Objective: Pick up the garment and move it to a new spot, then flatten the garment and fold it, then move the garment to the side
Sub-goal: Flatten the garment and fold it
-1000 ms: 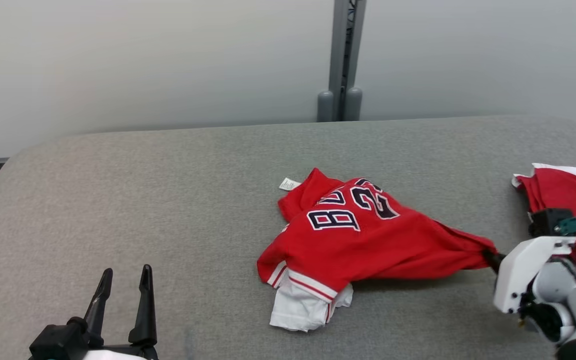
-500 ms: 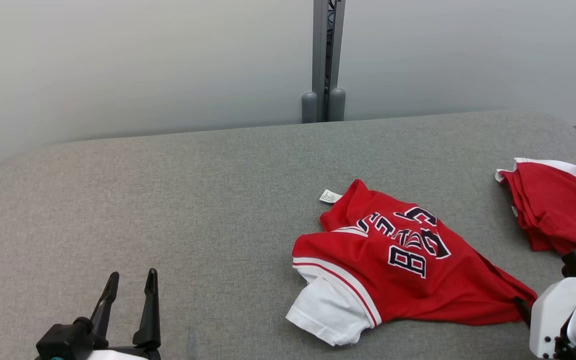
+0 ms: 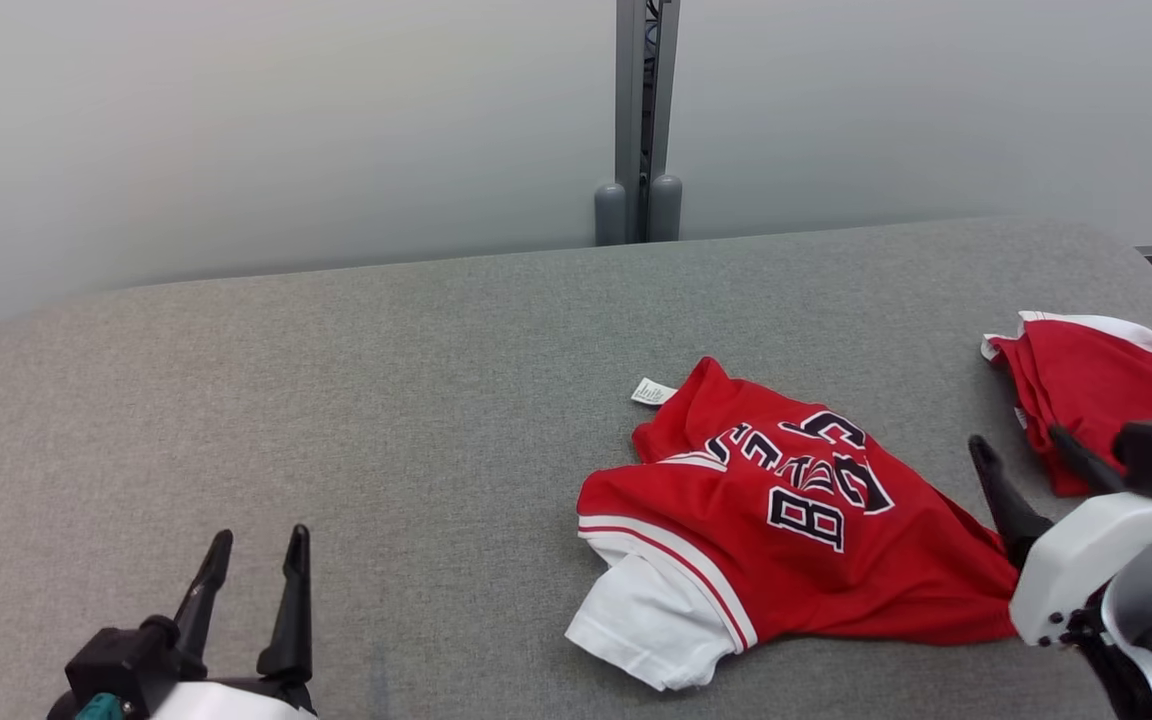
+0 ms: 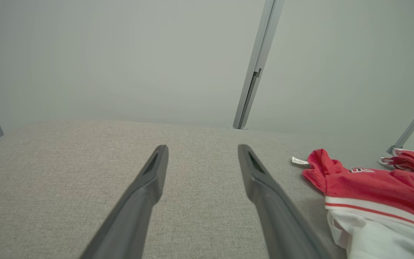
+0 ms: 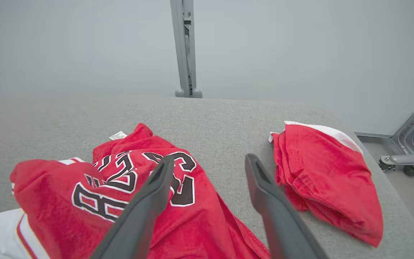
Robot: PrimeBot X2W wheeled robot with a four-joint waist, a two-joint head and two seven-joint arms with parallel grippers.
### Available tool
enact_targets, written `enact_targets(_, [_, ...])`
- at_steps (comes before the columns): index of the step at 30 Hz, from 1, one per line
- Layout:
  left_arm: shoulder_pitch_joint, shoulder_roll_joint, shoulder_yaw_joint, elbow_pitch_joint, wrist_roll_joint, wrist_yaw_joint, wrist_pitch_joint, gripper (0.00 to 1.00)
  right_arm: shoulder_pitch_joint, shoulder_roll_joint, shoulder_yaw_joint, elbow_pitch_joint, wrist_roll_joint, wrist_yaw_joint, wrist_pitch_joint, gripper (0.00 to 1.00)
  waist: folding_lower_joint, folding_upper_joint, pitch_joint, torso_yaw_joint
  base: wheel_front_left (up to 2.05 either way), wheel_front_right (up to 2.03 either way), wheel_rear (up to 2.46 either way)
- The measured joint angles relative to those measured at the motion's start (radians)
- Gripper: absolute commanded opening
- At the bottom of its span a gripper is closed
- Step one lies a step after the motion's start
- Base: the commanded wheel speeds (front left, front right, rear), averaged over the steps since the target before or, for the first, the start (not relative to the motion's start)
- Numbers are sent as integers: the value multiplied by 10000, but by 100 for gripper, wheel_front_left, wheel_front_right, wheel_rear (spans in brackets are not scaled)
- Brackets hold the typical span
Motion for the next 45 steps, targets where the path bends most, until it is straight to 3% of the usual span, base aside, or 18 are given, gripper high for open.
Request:
enact_targets(10, [-218,151,-81,-79,-270,-182,412,100,303,782,533,157,27,2,-1822,100,0,0,66,-149,0,0,0])
enact_targets(14, [-489,209,-616,59,-410,-608,1292,100,289,830,635,476,59,2,-2203,100,0,0,62,-218,0,0,0])
enact_targets(19, [-1168,155,-1580,476,-1346,-1162,3457,100,152,792,709,809,100,2,-2359,100,-1,0,103,-325,0,0,0])
enact_targets(28, [-2918,125,-2953,1064,-3262,-1335,5963,100,-159,930,936,1139,109,2,-2527,100,0,0,587,-742,0,0,0])
enact_targets(41, [-4722,550,-4851,2736,-4786,-1354,5829,100,-597,1164,1254,1795,105,2,-2936,100,0,0,1448,-1810,0,0,0])
enact_targets(42, [-4807,552,-4963,2775,-4913,-1354,5691,73,-626,1175,1260,1841,105,2,-2964,100,0,0,1470,-1822,0,0,0])
enact_targets(43, [-4879,552,-5068,2823,-5018,-1354,5572,30,-662,1185,1271,1898,105,2,-2964,100,0,0,1470,-1808,0,0,0])
enact_targets(44, [-4951,575,-5191,2876,-5099,-1354,5494,0,-685,1193,1266,1965,105,2,-2974,100,0,0,1462,-1783,0,0,0])
enact_targets(45, [-5015,623,-5306,2917,-5196,-1354,5411,0,-716,1198,1264,2025,105,2,-2980,100,0,0,1447,-1747,0,0,0])
